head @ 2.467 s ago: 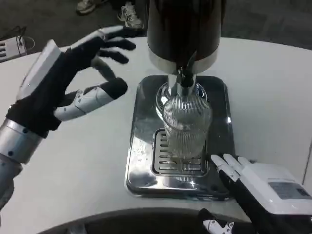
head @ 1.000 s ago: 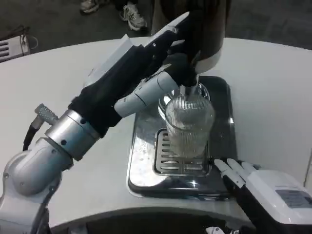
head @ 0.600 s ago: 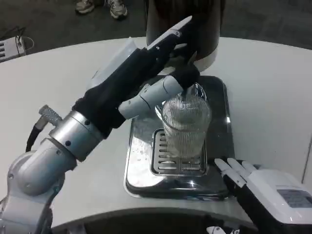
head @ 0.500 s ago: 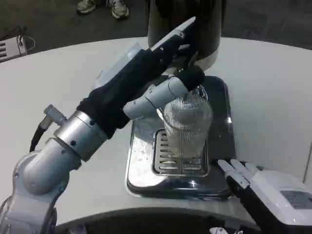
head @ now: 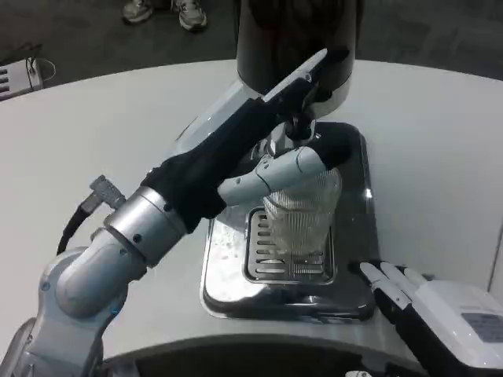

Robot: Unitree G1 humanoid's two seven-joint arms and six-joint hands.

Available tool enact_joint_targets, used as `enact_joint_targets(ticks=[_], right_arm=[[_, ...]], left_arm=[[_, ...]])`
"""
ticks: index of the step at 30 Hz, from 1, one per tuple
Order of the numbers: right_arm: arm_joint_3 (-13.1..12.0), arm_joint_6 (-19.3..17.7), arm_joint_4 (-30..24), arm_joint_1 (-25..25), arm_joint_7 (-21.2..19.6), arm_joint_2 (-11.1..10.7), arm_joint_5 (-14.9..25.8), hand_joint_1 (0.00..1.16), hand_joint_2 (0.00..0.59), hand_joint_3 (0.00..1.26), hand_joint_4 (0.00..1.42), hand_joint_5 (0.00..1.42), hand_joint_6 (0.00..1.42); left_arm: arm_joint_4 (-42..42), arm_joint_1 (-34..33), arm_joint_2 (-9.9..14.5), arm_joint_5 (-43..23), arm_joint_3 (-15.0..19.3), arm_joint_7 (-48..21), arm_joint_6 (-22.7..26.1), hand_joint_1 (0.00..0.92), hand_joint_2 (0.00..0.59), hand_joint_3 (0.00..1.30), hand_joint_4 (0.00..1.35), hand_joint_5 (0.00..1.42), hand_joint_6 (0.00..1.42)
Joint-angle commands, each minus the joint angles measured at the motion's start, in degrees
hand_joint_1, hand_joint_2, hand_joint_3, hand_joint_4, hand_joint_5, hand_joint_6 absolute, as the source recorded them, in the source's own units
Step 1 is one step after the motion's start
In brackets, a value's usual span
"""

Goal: Grasp the cup under the faucet to collect the drink, then remove the cup.

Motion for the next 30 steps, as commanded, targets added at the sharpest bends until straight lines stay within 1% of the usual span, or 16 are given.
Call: enact_joint_targets(ticks=[1, 11, 17, 22, 26, 27, 28, 29, 30], right_arm=[[-0.27, -0.32, -0.61, 0.14, -0.25, -0.39, 0.99, 0.46, 0.434, 0.04, 0.0, 0.0, 0.0], [-0.61, 0.26, -0.06, -0.39, -0.03, -0.57, 1.95, 0.46, 0.434, 0.04, 0.0, 0.0, 0.0], [-1.17, 1.9, 0.71, -0.95, 0.25, -0.14, 3.61, 0.45, 0.44, 0.04, 0.0, 0.0, 0.0], [-1.57, 4.53, 1.79, -1.87, 0.32, 0.43, 5.55, 0.44, 0.437, 0.04, 0.0, 0.0, 0.0], [-2.23, 7.15, 3.01, -2.39, -0.56, 1.25, 8.96, 0.44, 0.435, 0.04, 0.0, 0.0, 0.0], [-2.37, 7.69, 3.22, -2.48, -0.81, 1.34, 9.8, 0.44, 0.426, 0.03, 0.0, 0.0, 0.0], [-2.71, 8.22, 3.53, -2.54, -1.36, 1.61, 11.33, 0.44, 0.422, 0.03, 0.0, 0.0, 0.0], [-3.51, 8.15, 4.32, -2.51, -2.88, 2.33, 14.17, 0.45, 0.404, 0.01, 0.0, 0.0, 0.0], [-4.4, 7.72, 5.26, -2.41, -4.74, 3.06, 17.25, 0.51, 0.363, 0.0, 0.0, 0.02, 0.0]], left_arm=[[0.12, 0.27, 1.7, 4.08, -1.25, -0.4, -0.93, 0.007, 0.082, 0.03, 0.0, 0.09, 0.18], [0.45, -0.73, 4.15, 10.01, -4.05, -1.66, -3.48, 0.0, 0.072, 0.02, 0.0, 0.08, 0.17], [1.52, -1.63, 5.4, 12.5, -5.62, -2.09, -5.65, 0.0, 0.071, 0.01, 0.0, 0.08, 0.16], [3.74, -2.67, 6.04, 13.49, -6.62, -2.01, -7.74, 0.0, 0.071, 0.01, 0.0, 0.08, 0.16], [6.0, -3.75, 6.06, 14.26, -7.22, -2.16, -9.44, 0.0, 0.071, 0.01, 0.0, 0.08, 0.16], [6.44, -3.94, 6.05, 14.32, -7.28, -2.14, -9.74, 0.0, 0.064, 0.01, 0.0, 0.08, 0.16], [6.78, -4.07, 6.04, 14.35, -7.29, -2.11, -10.01, 0.0, 0.063, 0.01, 0.0, 0.08, 0.16], [7.23, -4.26, 6.02, 14.32, -7.31, -2.09, -10.35, 0.0, 0.062, 0.01, 0.0, 0.08, 0.16], [7.61, -4.43, 6.05, 14.34, -7.3, -2.06, -10.7, 0.0, 0.062, 0.01, 0.0, 0.08, 0.16]])
